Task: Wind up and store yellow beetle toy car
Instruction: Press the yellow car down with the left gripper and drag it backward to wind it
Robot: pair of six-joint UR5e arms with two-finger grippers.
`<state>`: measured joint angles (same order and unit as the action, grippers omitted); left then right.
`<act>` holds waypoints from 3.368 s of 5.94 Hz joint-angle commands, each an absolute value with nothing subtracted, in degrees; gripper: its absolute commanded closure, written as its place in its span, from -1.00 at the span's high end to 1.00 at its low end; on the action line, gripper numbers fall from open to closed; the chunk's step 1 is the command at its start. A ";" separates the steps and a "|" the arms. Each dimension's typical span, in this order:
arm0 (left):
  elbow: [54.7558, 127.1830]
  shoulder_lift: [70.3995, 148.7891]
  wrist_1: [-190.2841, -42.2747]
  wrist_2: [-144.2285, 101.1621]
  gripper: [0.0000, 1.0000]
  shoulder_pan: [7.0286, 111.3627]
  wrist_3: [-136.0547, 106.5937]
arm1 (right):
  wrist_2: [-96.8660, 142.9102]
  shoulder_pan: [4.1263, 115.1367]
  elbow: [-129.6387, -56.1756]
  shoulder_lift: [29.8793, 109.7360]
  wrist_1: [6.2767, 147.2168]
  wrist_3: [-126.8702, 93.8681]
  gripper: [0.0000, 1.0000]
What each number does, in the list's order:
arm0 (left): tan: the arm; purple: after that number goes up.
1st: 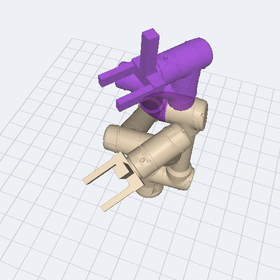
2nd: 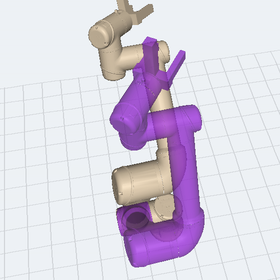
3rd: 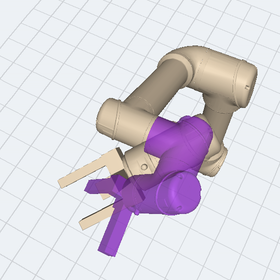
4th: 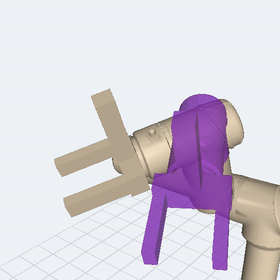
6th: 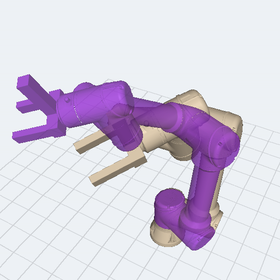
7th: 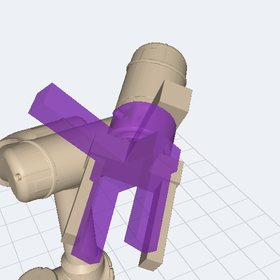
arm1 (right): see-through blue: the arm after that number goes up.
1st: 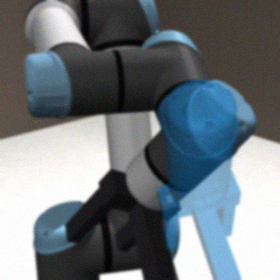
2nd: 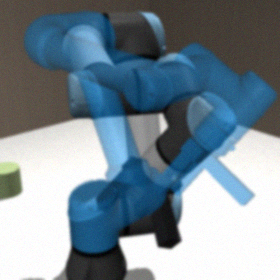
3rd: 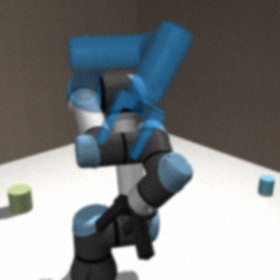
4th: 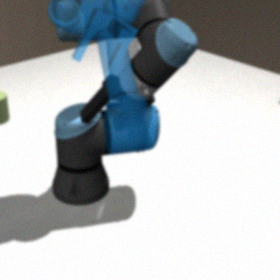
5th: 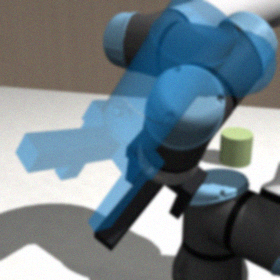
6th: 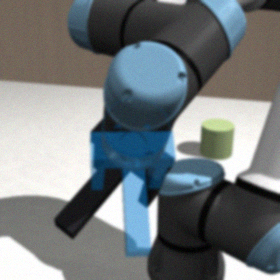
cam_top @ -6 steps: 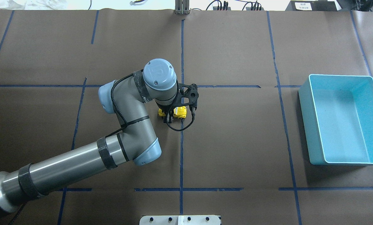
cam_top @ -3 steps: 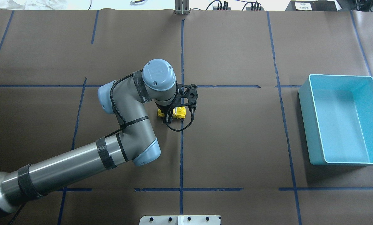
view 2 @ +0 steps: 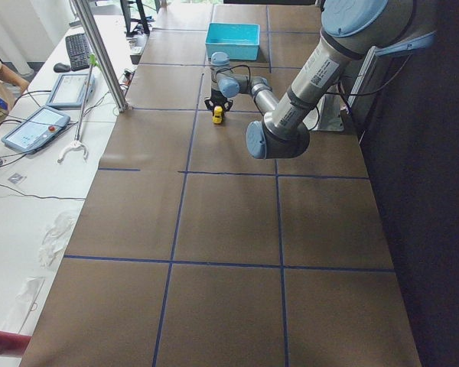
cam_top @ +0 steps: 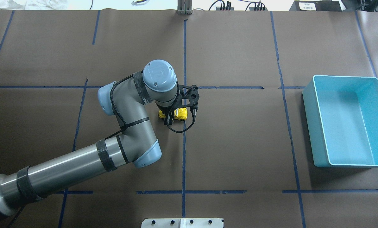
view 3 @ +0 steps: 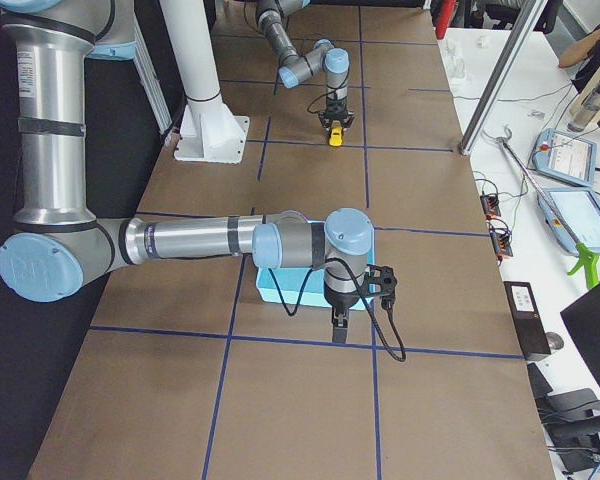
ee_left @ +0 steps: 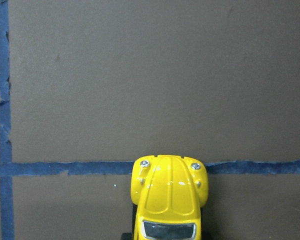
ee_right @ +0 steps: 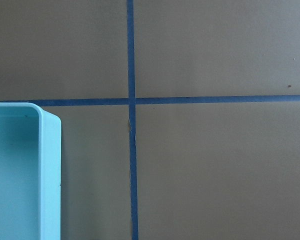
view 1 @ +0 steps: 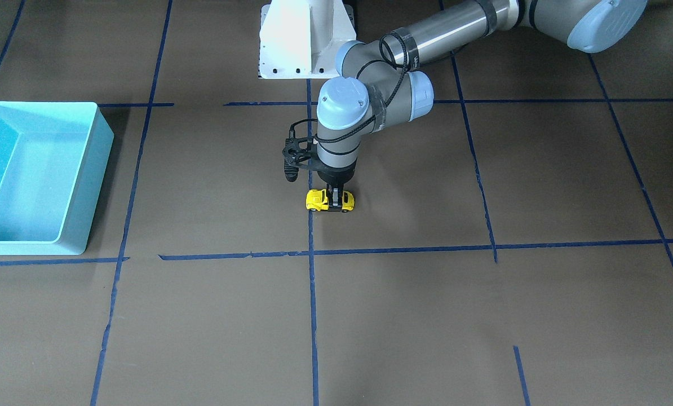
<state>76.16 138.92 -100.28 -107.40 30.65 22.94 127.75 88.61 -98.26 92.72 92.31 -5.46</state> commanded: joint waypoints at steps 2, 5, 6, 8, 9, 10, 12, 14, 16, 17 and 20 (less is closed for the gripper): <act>76.38 138.17 -100.37 -107.67 -0.76 30.67 22.94 | 127.97 87.80 -93.96 89.12 92.90 -5.62 1.00; 77.69 137.03 -100.37 -107.75 -0.77 30.76 22.94 | 129.20 88.33 -99.75 94.92 94.04 -5.63 1.00; 77.96 136.50 -100.37 -107.75 -0.77 30.76 22.94 | 129.11 88.33 -99.32 94.31 94.04 -5.63 1.00; 78.57 135.88 -100.46 -107.75 -0.77 30.76 22.94 | 129.02 88.33 -99.40 93.78 93.96 -5.63 1.00; 78.92 135.53 -100.46 -107.75 -0.77 30.85 22.94 | 128.76 88.24 -99.23 93.52 93.78 -5.54 1.00; 79.36 135.01 -100.46 -107.75 -0.77 30.85 22.94 | 128.67 88.16 -99.14 93.43 93.69 -5.45 1.00; 79.63 134.83 -100.46 -107.84 -0.77 31.02 22.94 | 128.76 88.15 -99.31 93.43 93.69 -5.45 1.00; 80.59 133.60 -100.46 -107.84 -0.77 31.11 23.11 | 129.02 88.33 -99.67 93.43 93.60 -5.45 1.00; 81.30 132.98 -100.37 -107.84 -0.77 31.11 23.29 | 129.20 88.33 -99.67 93.51 93.69 -5.45 1.00; 82.17 132.20 -100.37 -107.75 -0.77 31.11 23.29 | 129.03 88.33 -99.93 93.43 93.69 -5.45 1.00; 83.32 131.22 -100.11 -107.67 -0.77 31.20 23.38 | 128.67 88.33 -99.41 92.82 93.43 -5.45 1.00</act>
<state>83.00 131.56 -100.20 -107.69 31.38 23.36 128.80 88.33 -99.79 93.22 93.55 -5.45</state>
